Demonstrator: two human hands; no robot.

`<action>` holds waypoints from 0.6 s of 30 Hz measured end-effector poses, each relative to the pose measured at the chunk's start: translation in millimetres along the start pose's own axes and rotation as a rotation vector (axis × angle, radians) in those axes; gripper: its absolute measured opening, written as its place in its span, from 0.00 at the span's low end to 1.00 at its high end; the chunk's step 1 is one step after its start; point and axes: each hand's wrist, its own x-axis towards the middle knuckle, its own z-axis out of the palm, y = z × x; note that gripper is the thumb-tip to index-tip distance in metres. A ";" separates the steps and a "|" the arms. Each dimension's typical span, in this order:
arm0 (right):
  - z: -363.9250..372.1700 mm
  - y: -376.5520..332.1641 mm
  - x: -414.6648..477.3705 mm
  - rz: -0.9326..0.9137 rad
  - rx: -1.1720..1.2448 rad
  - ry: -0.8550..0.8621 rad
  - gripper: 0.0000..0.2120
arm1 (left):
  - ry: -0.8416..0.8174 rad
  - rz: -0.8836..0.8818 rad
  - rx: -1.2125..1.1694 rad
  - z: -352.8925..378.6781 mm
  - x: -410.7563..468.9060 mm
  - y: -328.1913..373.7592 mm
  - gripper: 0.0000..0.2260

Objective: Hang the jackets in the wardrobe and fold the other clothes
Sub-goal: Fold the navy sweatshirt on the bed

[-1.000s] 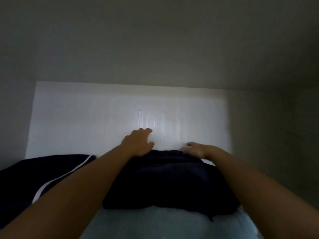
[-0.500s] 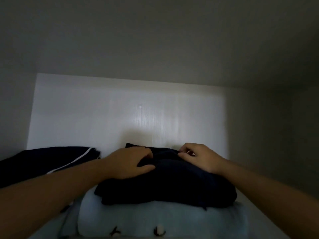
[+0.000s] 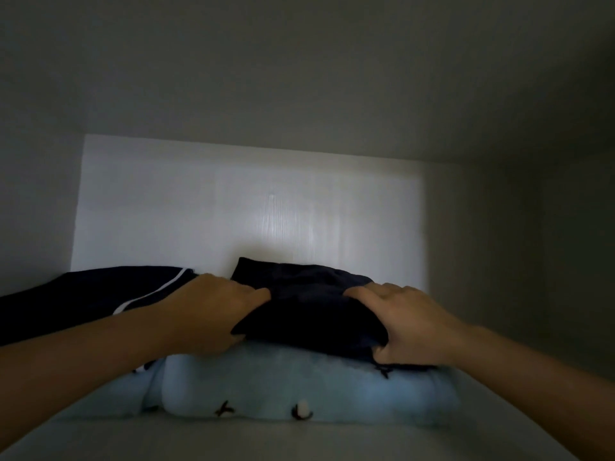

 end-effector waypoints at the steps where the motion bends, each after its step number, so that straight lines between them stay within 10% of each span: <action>1: -0.9 -3.1 -1.2 -0.007 -0.004 -0.036 0.39 | -0.078 -0.009 -0.080 -0.7 -2.7 0.4 0.18; 5: -24.8 4.0 26.0 0.148 0.389 -0.343 0.22 | -0.404 -0.239 -0.505 -28.0 24.8 -10.2 0.27; 13: 15.8 15.3 102.6 0.475 0.598 -0.431 0.29 | -0.082 -0.447 -0.429 28.8 133.4 -52.0 0.26; 18: 57.2 20.4 99.1 0.549 0.632 -0.686 0.27 | -0.577 -0.511 -0.683 132.3 121.2 -45.2 0.30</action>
